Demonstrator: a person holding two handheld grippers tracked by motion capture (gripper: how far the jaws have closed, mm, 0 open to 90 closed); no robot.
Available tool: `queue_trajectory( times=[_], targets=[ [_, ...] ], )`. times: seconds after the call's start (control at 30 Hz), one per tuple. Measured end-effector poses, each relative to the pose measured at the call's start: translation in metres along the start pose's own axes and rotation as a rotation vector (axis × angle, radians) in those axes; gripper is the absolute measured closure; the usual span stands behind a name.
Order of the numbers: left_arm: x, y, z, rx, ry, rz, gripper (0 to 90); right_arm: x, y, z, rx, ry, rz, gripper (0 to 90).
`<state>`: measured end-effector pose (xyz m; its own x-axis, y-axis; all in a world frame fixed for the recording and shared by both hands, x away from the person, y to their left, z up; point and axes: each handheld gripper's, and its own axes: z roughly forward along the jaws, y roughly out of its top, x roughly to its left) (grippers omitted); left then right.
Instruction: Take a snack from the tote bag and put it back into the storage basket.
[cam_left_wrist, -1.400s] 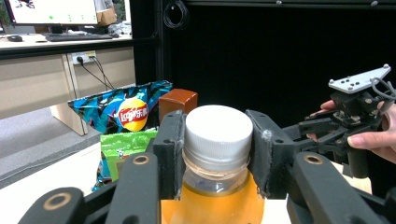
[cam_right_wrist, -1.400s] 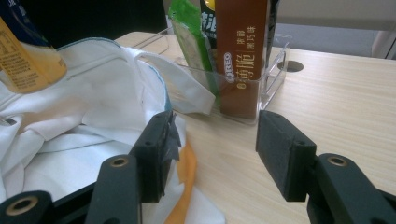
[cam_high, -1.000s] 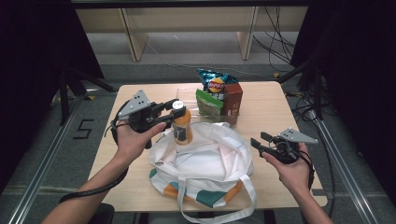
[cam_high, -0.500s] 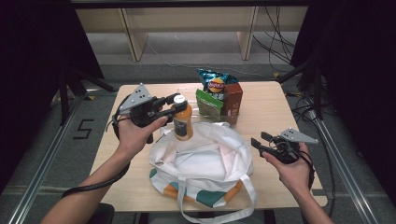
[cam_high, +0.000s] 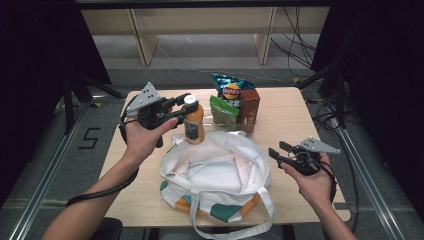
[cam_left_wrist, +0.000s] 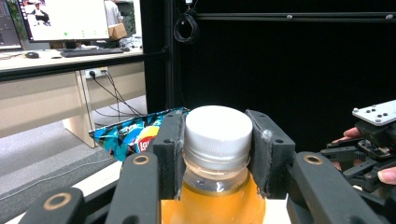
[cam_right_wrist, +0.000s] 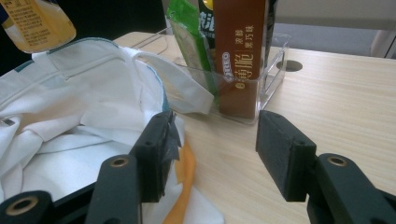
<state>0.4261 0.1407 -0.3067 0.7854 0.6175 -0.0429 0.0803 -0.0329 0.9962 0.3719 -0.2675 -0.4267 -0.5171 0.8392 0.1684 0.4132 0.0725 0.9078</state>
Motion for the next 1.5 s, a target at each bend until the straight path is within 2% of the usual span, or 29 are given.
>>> queue_trajectory(
  times=[0.1, 0.27, 0.3, 0.33, 0.47, 0.5, 0.53, 0.6, 0.9, 0.93, 1.1, 1.2, 1.5],
  targets=[
    [0.002, 0.001, 0.001, -0.001, 0.003, -0.001, 58.7, -0.001, 0.001, -0.001, 0.020, 0.005, -0.008, 47.6],
    [0.004, 0.003, 0.004, -0.004, 0.010, 0.001, 58.7, -0.004, 0.001, 0.000, 0.010, 0.000, -0.044, 47.6],
    [0.005, 0.004, 0.004, -0.003, 0.009, 0.004, 58.7, -0.003, 0.001, 0.000, 0.013, 0.001, -0.039, 47.6],
    [0.005, 0.004, 0.005, -0.001, 0.008, 0.007, 58.7, -0.001, 0.000, -0.001, 0.022, 0.003, -0.007, 47.7],
    [0.006, 0.006, 0.007, -0.008, 0.011, 0.007, 58.7, -0.001, 0.001, -0.001, 0.021, 0.004, -0.007, 47.6],
    [0.007, 0.006, 0.007, -0.008, 0.013, 0.007, 58.7, -0.002, 0.001, -0.001, 0.018, 0.004, -0.014, 47.6],
    [0.008, 0.006, 0.008, -0.012, 0.014, 0.008, 58.7, -0.004, 0.001, 0.000, 0.010, 0.002, -0.044, 47.6],
    [0.009, 0.006, 0.009, -0.014, 0.013, 0.010, 58.7, -0.003, 0.000, -0.001, 0.018, 0.004, -0.026, 47.6],
    [0.014, 0.006, 0.014, -0.012, 0.024, 0.012, 58.7, -0.004, 0.001, -0.001, 0.009, 0.004, -0.043, 47.6],
    [0.014, 0.006, 0.014, -0.007, 0.023, 0.002, 58.7, -0.002, 0.000, 0.000, 0.011, 0.014, -0.024, 47.6],
    [0.018, 0.005, 0.017, -0.008, 0.032, 0.005, 58.7, -0.002, 0.000, -0.001, 0.016, 0.008, -0.022, 47.6],
    [0.021, 0.004, 0.019, -0.008, 0.040, 0.000, 58.7, -0.004, 0.001, 0.000, 0.009, 0.005, -0.043, 47.6],
    [0.029, 0.001, 0.025, -0.008, 0.058, 0.002, 58.6, -0.004, 0.001, -0.001, 0.010, 0.005, -0.046, 47.7]
  ],
)
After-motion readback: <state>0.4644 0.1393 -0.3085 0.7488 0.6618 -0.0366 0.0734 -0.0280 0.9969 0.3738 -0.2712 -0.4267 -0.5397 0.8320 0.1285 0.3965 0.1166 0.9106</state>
